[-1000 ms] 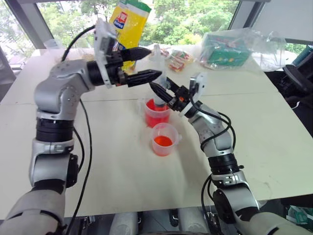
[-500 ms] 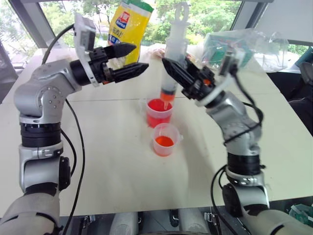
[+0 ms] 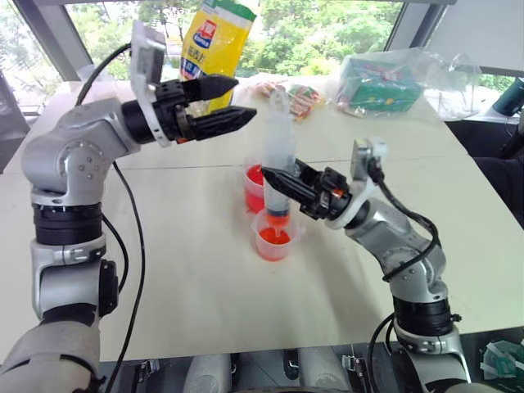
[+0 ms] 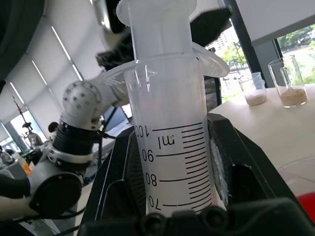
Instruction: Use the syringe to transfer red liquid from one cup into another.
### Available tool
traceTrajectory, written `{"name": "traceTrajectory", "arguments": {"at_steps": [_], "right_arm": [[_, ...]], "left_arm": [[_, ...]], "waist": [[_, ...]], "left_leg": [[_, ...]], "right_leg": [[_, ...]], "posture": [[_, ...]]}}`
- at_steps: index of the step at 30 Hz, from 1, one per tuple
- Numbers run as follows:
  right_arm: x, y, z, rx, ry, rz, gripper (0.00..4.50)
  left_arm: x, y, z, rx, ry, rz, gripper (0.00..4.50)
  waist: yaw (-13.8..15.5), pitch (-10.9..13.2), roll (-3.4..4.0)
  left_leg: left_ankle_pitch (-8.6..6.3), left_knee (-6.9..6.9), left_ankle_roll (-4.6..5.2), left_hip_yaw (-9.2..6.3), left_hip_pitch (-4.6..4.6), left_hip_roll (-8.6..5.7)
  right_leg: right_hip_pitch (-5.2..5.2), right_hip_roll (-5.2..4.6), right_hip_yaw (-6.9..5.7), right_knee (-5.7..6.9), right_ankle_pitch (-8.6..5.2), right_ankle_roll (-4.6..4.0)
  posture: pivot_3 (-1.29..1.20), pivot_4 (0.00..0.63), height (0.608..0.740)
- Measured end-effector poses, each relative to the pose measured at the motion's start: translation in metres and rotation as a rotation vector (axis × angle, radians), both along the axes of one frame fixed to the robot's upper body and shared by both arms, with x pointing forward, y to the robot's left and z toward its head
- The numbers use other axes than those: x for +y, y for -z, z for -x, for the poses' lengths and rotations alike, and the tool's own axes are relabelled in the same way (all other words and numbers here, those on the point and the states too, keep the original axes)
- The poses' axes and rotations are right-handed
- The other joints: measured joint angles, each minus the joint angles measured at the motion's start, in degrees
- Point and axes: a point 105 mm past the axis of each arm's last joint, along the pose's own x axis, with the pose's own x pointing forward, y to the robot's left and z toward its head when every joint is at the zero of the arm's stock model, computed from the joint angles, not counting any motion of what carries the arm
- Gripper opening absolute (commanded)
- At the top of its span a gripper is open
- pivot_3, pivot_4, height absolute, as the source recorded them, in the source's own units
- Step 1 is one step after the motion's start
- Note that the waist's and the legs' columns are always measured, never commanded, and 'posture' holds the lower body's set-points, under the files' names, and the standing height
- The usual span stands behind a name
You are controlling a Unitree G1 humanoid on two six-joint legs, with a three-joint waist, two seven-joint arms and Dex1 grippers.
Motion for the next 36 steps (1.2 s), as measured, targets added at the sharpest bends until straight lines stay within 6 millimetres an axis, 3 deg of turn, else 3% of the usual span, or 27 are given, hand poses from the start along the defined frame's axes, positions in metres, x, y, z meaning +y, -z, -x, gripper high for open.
{"name": "traceTrajectory", "arguments": {"at_steps": [5,20,23,30,36], "right_arm": [[-0.002,0.004,-0.003,-0.012,0.017,0.016,1.37],[0.005,0.014,0.000,-0.011,-0.004,0.059,1.37],[0.005,0.016,0.000,-0.008,-0.001,0.062,1.37],[0.000,0.016,-0.005,-0.006,0.038,0.067,1.37],[0.002,0.017,-0.004,-0.007,0.029,0.071,1.37]], "left_arm": [[-0.002,-0.001,0.007,0.003,0.026,-0.010,4.47],[-0.018,0.010,-0.006,-0.034,-0.007,-0.031,4.47],[-0.024,0.013,-0.007,-0.029,0.008,-0.016,3.63],[-0.036,0.018,-0.001,-0.009,0.088,-0.016,0.18],[-0.036,0.020,0.002,-0.002,0.104,-0.023,0.03]], "waist": [[0.01,0.00,0.00],[0.08,0.00,0.00],[0.14,0.00,0.00],[0.09,0.00,0.00],[0.04,0.00,0.00]], "left_leg": [[0.01,0.00,-0.01,-0.01,0.01,0.00],[0.00,0.00,-0.01,0.00,0.01,-0.01],[0.00,0.01,-0.01,0.00,0.00,-0.02],[0.00,0.01,-0.01,0.00,0.00,-0.01],[0.00,0.01,-0.01,-0.01,0.01,0.00]], "right_leg": [[0.00,0.00,-0.01,0.02,0.00,0.00],[0.00,0.00,-0.01,0.01,0.00,0.00],[0.01,0.00,-0.01,0.00,0.00,0.00],[0.01,0.00,-0.01,0.00,0.00,0.00],[0.01,0.01,-0.01,0.01,0.00,0.00]], "posture": [[0.00,0.150,0.740],[0.00,0.150,0.740],[0.00,0.150,0.740],[0.00,0.150,0.740],[0.00,0.150,0.740]]}}
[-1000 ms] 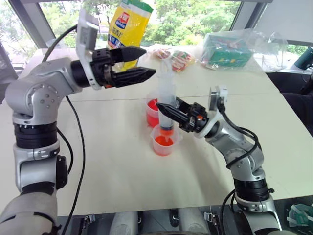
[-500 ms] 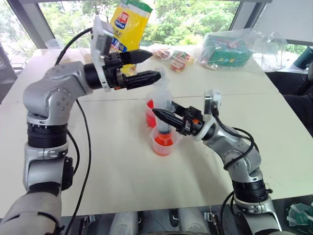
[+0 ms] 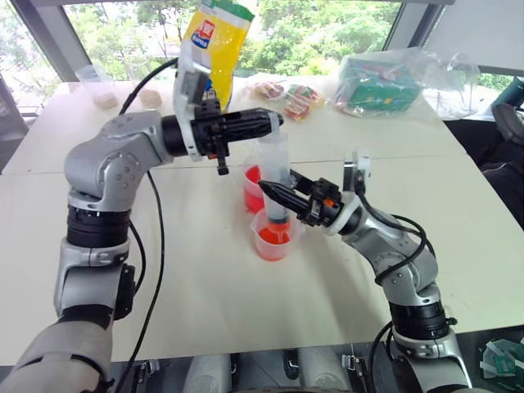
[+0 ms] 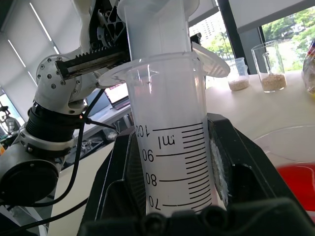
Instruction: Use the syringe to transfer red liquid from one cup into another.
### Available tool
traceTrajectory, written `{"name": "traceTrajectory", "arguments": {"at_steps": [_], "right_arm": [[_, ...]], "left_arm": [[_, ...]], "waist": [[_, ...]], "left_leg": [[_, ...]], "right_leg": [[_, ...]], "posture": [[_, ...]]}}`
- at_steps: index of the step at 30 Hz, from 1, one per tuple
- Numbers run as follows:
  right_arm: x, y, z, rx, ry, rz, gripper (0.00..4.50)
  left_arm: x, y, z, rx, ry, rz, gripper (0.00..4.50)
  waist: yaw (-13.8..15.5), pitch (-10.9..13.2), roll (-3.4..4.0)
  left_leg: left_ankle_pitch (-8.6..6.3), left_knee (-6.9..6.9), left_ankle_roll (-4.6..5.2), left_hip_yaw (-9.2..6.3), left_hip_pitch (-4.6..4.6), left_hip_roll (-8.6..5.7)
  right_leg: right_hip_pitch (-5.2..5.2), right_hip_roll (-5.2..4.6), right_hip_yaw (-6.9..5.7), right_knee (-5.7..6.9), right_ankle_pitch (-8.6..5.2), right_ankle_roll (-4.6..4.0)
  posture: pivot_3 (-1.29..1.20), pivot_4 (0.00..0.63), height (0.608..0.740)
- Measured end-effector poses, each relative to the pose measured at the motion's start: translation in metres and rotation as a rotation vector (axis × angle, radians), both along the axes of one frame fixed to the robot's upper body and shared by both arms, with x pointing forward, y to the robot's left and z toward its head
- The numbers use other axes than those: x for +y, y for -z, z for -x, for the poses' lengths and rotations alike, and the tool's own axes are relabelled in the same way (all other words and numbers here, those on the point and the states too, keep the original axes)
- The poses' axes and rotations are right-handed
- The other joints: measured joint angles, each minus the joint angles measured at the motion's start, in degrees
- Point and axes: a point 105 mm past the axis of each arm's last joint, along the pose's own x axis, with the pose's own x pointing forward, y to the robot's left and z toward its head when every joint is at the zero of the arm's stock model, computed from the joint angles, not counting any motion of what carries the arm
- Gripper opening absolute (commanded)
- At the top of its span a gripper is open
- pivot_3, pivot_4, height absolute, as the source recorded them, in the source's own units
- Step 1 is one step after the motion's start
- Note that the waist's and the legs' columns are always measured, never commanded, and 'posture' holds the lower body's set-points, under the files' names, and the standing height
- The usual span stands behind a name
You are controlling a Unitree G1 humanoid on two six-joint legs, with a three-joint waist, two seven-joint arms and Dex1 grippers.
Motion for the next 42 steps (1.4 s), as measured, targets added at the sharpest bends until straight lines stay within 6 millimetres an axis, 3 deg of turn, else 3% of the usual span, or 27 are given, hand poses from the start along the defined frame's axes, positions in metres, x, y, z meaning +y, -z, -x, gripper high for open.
{"name": "traceTrajectory", "arguments": {"at_steps": [33,36,42], "right_arm": [[0.002,-0.010,-0.006,0.035,-0.010,0.013,1.37],[0.001,-0.011,-0.007,0.041,0.001,0.007,1.37],[0.002,-0.009,-0.003,0.061,-0.017,-0.007,1.37]], "left_arm": [[0.001,0.013,0.003,-0.061,-0.068,-0.046,0.03],[0.001,0.011,0.000,-0.054,-0.069,-0.046,1.04],[0.011,0.003,-0.011,-0.027,-0.108,-0.049,3.93]], "waist": [[0.04,0.00,0.00],[0.10,0.00,0.00],[-0.11,0.00,0.00]], "left_leg": [[0.00,0.00,0.00,0.00,0.00,0.00],[0.00,0.00,0.00,0.00,-0.01,-0.01],[0.00,-0.01,0.01,0.00,0.00,0.01]], "right_leg": [[0.00,0.00,0.00,0.00,0.00,0.00],[0.00,-0.01,0.00,0.00,0.00,0.00],[-0.01,0.01,0.00,0.00,0.00,0.00]], "posture": [[0.00,0.150,0.740],[0.00,0.150,0.740],[0.00,0.150,0.740]]}}
